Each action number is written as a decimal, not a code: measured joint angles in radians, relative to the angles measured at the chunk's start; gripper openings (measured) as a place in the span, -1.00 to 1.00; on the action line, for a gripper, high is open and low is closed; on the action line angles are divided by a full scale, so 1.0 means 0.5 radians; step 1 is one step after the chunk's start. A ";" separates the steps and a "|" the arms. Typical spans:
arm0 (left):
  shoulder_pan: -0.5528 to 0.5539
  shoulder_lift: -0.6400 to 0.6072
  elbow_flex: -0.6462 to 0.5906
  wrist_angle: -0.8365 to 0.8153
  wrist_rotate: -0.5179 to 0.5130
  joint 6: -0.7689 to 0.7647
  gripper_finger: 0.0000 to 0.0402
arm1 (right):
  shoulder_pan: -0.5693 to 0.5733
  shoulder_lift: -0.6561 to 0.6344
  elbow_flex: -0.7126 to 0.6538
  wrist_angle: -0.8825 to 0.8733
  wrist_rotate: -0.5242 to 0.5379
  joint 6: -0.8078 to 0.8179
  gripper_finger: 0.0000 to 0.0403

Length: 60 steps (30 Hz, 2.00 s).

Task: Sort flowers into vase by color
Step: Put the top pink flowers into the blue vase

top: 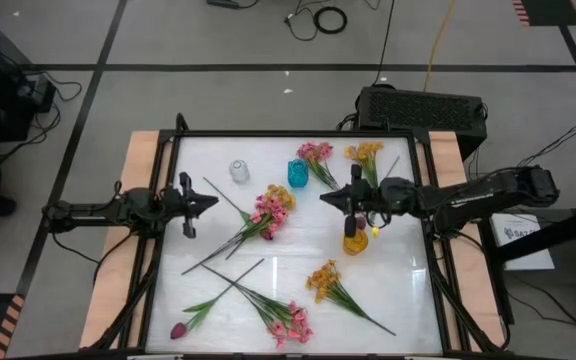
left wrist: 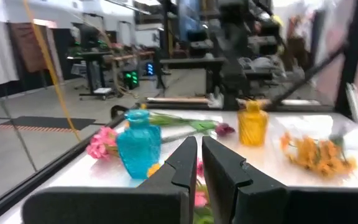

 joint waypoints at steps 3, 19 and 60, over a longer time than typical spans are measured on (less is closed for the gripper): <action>0.000 0.020 0.070 0.003 -0.098 -0.074 -0.83 | 0.001 0.000 0.000 -0.006 -0.001 -0.007 -1.00; -0.004 1.191 1.574 -0.713 -0.148 0.028 -0.98 | -0.092 0.000 0.000 -0.082 0.004 0.103 -1.00; -0.529 2.114 1.581 -0.432 -0.139 -0.496 -0.94 | -0.113 0.070 0.435 -1.566 0.571 0.754 -0.87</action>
